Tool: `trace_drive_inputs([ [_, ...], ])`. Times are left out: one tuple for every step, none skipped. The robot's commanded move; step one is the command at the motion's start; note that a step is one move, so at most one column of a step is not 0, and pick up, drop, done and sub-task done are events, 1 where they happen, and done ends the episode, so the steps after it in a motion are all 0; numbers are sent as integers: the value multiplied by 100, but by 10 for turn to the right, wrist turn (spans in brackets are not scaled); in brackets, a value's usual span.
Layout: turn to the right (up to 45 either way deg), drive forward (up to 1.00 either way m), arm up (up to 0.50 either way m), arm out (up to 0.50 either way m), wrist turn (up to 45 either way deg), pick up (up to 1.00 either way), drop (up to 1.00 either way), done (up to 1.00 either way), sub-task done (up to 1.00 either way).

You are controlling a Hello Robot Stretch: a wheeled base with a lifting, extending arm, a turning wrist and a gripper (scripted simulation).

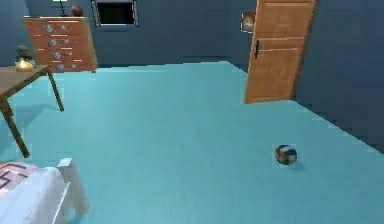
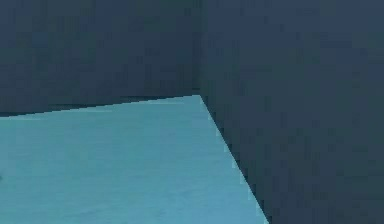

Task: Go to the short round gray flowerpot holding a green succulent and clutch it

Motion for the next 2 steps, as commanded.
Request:
trace_drive_inputs([
  [0,15,0,0,0,0,0,0,0],
  [30,0,0,0,0,0,0,0,0],
])
